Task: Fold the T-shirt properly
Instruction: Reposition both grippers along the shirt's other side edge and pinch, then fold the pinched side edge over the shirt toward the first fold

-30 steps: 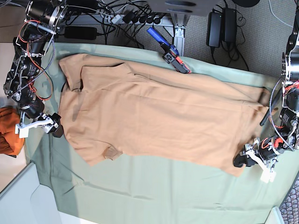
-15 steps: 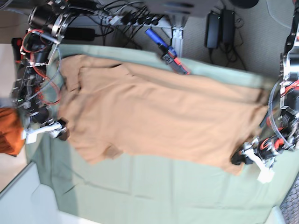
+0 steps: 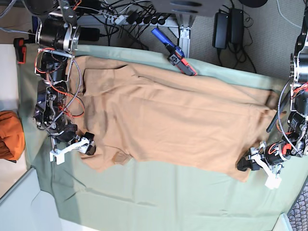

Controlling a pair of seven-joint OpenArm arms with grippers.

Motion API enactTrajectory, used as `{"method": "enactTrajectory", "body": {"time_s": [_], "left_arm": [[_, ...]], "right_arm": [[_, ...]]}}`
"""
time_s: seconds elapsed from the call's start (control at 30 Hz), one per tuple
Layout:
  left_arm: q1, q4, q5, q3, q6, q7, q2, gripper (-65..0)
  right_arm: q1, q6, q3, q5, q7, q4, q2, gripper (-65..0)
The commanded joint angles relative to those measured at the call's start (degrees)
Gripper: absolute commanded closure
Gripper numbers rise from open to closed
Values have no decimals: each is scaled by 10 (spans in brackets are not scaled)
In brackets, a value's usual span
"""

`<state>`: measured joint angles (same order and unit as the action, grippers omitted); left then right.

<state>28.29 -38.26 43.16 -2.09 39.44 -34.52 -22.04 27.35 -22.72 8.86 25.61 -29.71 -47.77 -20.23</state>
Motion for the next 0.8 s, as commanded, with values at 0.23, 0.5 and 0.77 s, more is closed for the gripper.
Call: {"method": "enactTrajectory", "body": {"time_s": [0.23, 0.5, 0.77], "left_arm": [[17, -9, 8, 1, 6, 0, -7, -322], [17, -9, 10, 1, 6, 0, -7, -233], [17, -9, 13, 1, 6, 15, -25, 0]], "right_arm": [[15, -58, 0, 3, -5, -17, 10, -440], [15, -58, 0, -11, -1, -19, 7, -235], [14, -58, 0, -31, 25, -19, -11, 0]]}}
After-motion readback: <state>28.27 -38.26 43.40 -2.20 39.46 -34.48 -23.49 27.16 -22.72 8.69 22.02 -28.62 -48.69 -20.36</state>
